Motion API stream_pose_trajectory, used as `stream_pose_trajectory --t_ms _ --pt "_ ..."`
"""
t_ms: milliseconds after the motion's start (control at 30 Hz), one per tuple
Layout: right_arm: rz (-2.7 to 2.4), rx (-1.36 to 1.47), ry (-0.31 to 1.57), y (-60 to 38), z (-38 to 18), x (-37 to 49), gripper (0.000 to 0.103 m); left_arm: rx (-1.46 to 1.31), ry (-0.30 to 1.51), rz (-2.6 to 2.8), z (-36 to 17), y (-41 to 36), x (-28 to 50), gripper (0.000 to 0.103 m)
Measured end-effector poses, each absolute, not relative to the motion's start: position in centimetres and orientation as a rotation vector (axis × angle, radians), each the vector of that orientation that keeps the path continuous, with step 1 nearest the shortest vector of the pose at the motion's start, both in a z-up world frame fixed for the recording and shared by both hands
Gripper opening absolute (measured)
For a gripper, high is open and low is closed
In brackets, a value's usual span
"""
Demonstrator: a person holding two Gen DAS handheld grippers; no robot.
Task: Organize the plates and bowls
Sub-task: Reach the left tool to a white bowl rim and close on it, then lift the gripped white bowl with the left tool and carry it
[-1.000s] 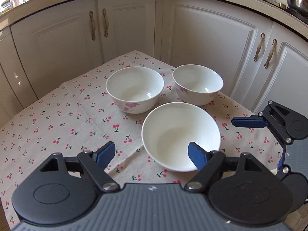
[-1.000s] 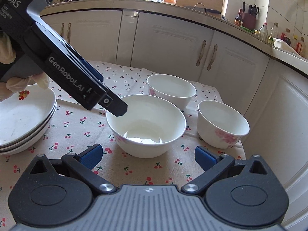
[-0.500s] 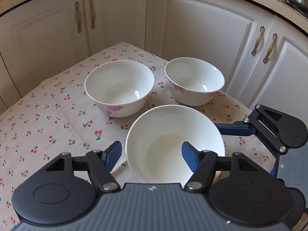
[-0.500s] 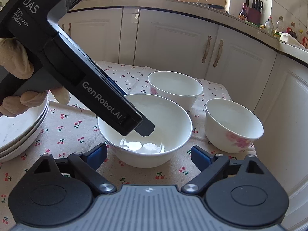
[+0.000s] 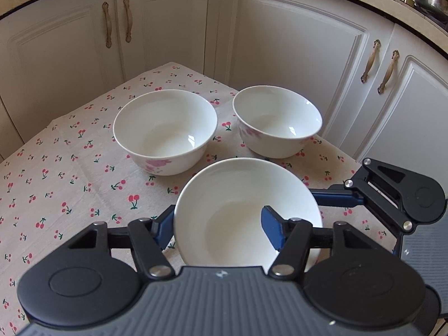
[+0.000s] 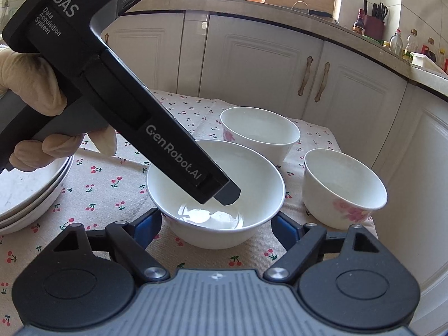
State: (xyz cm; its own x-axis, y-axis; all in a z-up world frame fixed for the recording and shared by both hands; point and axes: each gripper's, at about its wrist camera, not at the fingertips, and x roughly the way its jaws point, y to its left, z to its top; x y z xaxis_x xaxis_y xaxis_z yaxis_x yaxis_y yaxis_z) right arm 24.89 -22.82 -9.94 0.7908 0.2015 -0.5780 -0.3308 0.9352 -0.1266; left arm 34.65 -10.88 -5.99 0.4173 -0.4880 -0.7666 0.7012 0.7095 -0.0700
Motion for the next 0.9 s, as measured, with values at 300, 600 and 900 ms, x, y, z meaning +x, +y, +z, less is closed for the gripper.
stream_pose_trajectory --t_ms 300,600,900 --pt "0.295 -0.228 0.603 -22.8 -9.7 24.7 0.089 0.293 0.852 -0.756 -5.7 -10.9 34.2 0.063" --pt "0.307 -0.262 0.592 -22.6 -8.0 22.7 0.089 0.290 0.821 -0.764 -4.1 -10.5 31.8 0.063" --pt "0.344 -0.254 0.595 -23.2 -6.3 18.8 0.089 0.275 0.801 -0.775 -2.7 -10.0 27.4 0.063"
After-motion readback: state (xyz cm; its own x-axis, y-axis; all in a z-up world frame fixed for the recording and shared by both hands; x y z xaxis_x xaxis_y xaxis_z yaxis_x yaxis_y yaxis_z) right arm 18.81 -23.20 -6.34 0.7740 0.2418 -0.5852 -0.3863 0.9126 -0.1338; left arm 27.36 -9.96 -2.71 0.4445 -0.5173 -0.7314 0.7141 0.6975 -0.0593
